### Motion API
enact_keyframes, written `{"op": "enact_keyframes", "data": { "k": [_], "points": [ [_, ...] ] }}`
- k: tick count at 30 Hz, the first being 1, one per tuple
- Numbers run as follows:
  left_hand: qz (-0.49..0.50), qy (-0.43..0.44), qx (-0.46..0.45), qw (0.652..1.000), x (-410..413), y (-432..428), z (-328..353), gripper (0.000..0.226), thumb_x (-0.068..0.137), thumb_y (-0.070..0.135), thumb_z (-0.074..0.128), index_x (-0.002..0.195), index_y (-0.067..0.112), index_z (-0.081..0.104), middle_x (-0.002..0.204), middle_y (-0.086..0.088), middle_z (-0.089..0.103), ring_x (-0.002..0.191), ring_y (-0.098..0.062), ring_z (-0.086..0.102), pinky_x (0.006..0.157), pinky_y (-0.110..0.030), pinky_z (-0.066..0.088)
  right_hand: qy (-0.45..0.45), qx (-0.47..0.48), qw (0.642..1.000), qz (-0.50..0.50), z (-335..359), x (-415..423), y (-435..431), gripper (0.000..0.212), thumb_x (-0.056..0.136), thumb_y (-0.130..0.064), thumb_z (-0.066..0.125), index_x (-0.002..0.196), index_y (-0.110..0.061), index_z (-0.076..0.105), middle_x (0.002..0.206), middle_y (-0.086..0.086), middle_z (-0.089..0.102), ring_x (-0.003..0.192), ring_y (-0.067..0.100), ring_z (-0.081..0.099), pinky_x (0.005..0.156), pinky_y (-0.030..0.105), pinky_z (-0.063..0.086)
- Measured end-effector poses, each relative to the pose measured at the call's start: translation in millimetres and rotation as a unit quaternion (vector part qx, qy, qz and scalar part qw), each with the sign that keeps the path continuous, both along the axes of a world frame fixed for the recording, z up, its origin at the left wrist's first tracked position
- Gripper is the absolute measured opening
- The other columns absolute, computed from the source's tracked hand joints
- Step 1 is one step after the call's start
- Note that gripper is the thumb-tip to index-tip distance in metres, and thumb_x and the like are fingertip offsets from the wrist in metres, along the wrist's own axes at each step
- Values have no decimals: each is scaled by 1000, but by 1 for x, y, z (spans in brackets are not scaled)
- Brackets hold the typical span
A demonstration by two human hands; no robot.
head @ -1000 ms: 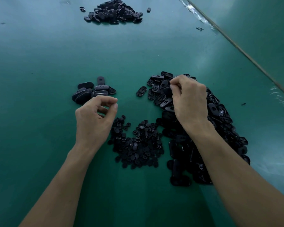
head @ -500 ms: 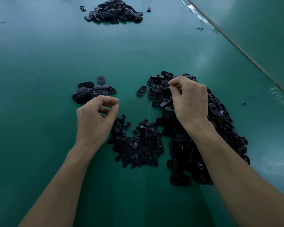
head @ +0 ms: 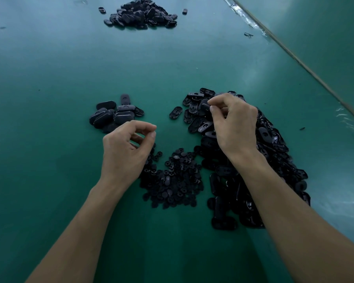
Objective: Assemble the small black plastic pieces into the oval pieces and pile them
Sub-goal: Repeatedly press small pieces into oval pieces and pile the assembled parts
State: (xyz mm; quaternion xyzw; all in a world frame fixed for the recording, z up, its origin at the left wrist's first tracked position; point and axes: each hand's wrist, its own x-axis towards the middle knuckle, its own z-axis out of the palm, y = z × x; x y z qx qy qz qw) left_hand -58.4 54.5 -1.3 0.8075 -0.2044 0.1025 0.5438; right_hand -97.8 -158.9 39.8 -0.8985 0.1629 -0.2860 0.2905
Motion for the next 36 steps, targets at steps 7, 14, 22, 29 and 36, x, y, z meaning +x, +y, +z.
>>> {"op": "enact_keyframes", "data": {
  "k": [7, 14, 22, 29, 36],
  "points": [
    [-8, 38, -47, 998, -2, -2, 4, 23, 92, 18, 71, 96, 40, 66, 84, 12, 70, 71, -15, 69, 59, -40, 60, 48, 96, 994, 34, 11, 0, 9, 23, 100, -6, 56, 111, -20, 70, 90, -8, 64, 80, 12, 65, 74, 26, 58],
    [-32, 101, -130, 986, -1, -3, 6, 22, 93, 9, 70, 96, 31, 70, 83, 8, 73, 69, -17, 72, 56, -24, 58, 133, 209, 934, 257, 17, -5, 43, 22, 98, -7, 60, 109, -25, 67, 85, -4, 62, 78, 21, 66, 81, 42, 57],
    [-45, 106, -159, 981, 3, -2, 3, 23, 91, 6, 72, 96, 29, 70, 80, 8, 73, 71, -10, 68, 58, -23, 57, 134, 172, 947, 237, 12, -3, 50, 21, 99, -20, 62, 119, -22, 66, 91, -9, 64, 77, 8, 64, 75, 22, 55],
    [-7, 120, -221, 968, 5, -2, 2, 16, 96, 3, 65, 101, 18, 69, 92, -6, 72, 82, -20, 74, 67, -24, 59, 323, -113, 914, 218, 4, -10, 58, 40, 95, -46, 63, 128, -23, 58, 112, 0, 53, 106, 21, 54, 80, 34, 43],
    [-22, 123, -236, 964, 4, -3, 3, 19, 94, 2, 66, 97, 20, 69, 86, 4, 73, 82, -17, 75, 68, -25, 60, 289, -44, 931, 218, 3, -10, 60, 11, 99, -25, 62, 103, -16, 67, 100, 1, 55, 92, 23, 60, 81, 39, 53]
  ]
}}
